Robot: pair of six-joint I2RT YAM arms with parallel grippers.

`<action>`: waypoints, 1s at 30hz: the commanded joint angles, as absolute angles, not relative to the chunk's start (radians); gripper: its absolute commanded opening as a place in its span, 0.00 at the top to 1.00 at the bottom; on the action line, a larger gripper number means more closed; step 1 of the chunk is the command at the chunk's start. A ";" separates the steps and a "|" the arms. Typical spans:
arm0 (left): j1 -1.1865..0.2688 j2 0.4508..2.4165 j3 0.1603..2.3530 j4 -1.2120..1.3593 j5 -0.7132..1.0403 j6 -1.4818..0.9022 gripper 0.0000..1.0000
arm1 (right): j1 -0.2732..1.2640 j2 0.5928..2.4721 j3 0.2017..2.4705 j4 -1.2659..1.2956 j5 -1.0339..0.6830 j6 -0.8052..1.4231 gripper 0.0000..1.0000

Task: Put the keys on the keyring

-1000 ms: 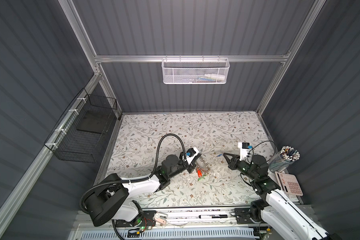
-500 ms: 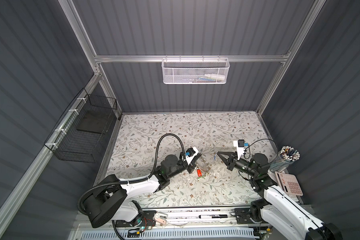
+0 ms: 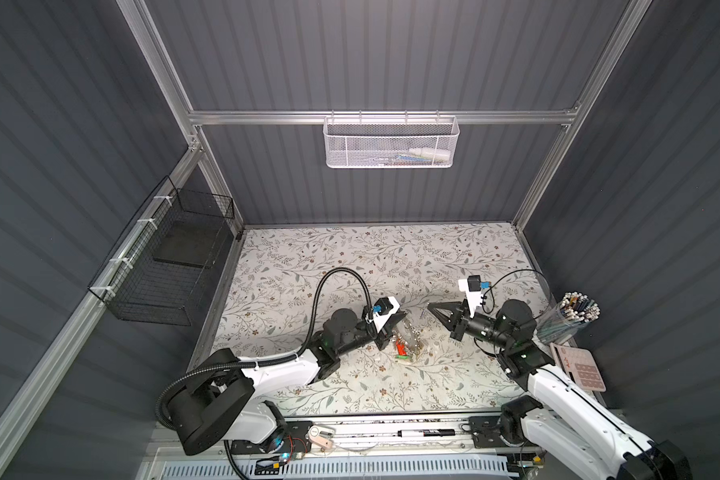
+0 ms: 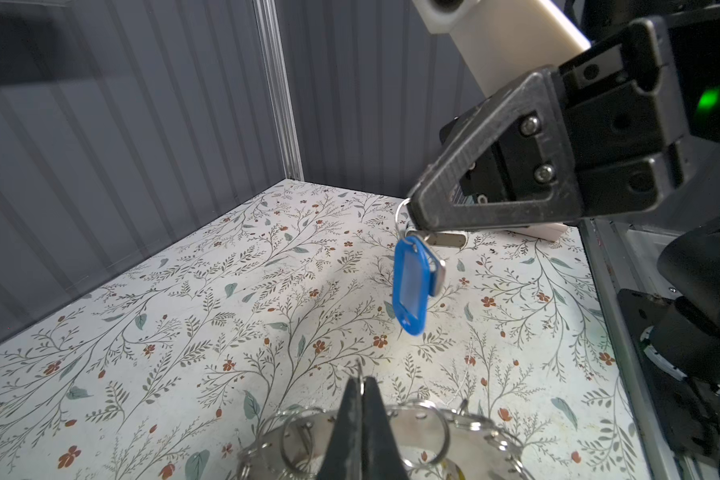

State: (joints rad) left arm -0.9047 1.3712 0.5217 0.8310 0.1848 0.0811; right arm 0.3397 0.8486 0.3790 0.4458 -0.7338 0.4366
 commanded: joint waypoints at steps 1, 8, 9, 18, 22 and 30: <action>-0.909 1.379 0.564 0.863 0.190 0.066 1.00 | 0.363 0.866 0.411 0.415 -0.726 0.388 1.00; -0.908 1.380 0.571 0.851 0.198 0.064 1.00 | 0.410 0.906 0.435 0.398 -0.701 0.363 1.00; -0.909 1.382 0.571 0.851 0.197 0.063 1.00 | 0.411 0.913 0.436 0.402 -0.703 0.364 1.00; -0.909 1.387 0.576 0.850 0.203 0.060 1.00 | 0.429 0.955 0.456 0.405 -0.709 0.351 1.00; -0.909 1.390 0.579 0.842 0.201 0.061 1.00 | 0.440 0.977 0.465 0.416 -0.716 0.354 1.00; -0.909 1.393 0.583 0.839 0.204 0.061 1.00 | 0.446 1.006 0.471 0.437 -0.727 0.361 1.00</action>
